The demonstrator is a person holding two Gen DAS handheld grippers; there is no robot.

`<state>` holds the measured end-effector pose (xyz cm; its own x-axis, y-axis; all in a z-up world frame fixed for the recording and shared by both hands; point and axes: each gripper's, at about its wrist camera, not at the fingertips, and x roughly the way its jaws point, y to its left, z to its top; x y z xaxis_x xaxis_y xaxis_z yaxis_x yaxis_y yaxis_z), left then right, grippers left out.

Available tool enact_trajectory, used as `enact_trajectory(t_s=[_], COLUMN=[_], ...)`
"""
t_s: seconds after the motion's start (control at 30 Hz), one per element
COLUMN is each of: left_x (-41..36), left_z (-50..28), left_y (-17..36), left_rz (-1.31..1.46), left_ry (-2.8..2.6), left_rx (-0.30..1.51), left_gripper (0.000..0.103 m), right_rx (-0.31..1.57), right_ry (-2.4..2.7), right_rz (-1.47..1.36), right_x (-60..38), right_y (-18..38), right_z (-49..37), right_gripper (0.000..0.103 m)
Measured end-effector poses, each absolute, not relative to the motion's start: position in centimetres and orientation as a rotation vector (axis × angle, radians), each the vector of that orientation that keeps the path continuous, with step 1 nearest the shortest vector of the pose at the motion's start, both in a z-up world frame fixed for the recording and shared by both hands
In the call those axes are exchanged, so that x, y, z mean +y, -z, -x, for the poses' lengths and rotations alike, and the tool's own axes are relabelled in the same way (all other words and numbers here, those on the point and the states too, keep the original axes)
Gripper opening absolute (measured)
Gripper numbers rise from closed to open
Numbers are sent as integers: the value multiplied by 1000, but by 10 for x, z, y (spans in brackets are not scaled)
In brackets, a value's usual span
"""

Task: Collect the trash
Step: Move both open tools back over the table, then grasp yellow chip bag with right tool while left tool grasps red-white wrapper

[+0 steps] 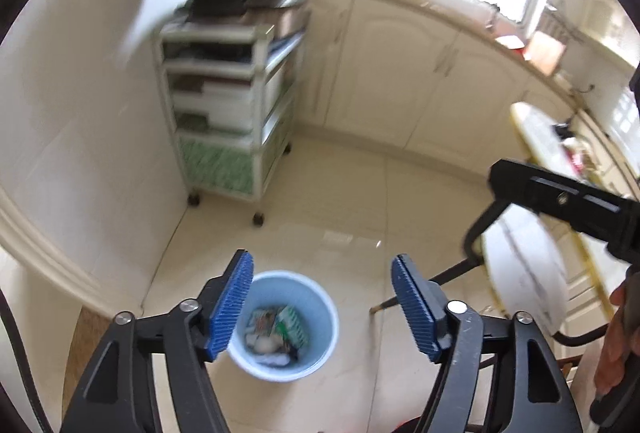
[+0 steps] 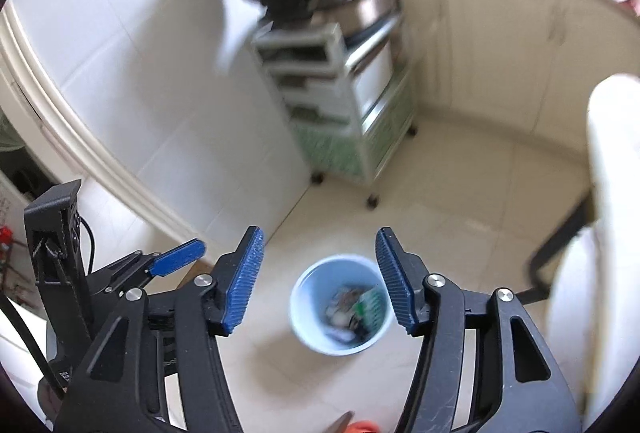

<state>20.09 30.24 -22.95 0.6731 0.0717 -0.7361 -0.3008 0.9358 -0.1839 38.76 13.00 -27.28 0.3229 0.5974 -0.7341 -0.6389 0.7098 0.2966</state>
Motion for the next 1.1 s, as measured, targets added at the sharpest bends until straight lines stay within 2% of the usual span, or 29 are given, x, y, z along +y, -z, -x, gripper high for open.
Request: enact_trajectory(t_s=[0.07, 0.23, 0.33, 0.6, 0.8, 0.87, 0.93, 1.0, 1.07, 1.1], left_x=[281, 205, 165, 93, 71, 67, 67, 63, 63, 63], left_z=[-197, -196, -202, -253, -322, -339, -350, -366, -376, -379], left_y=[211, 173, 159, 139, 143, 146, 149, 153, 158, 160], left_rz=[272, 182, 135, 43, 7, -5, -10, -10, -11, -12], left_ry=[-187, -80, -31, 85, 123, 122, 120, 115, 111, 112], left_rx=[773, 705, 687, 686, 724, 736, 749, 760, 769, 770], left_gripper=[74, 90, 97, 102, 102, 102, 102, 102, 102, 102], right_rx=[890, 784, 757, 793, 836, 853, 888, 903, 917, 924], right_ry=[-783, -671, -586, -328, -310, -306, -338, -347, -350, -353], right_rz=[35, 11, 12, 140, 249, 278, 268, 275, 295, 299], right_x=[100, 10, -43, -167, -191, -192, -189, -186, -183, -183], right_y=[251, 205, 191, 192, 221, 235, 250, 263, 273, 275], right_z=[-384, -384, -391, -435, -485, -504, -522, -534, -542, -546], right_gripper=[69, 77, 78, 79, 79, 77, 68, 65, 56, 57])
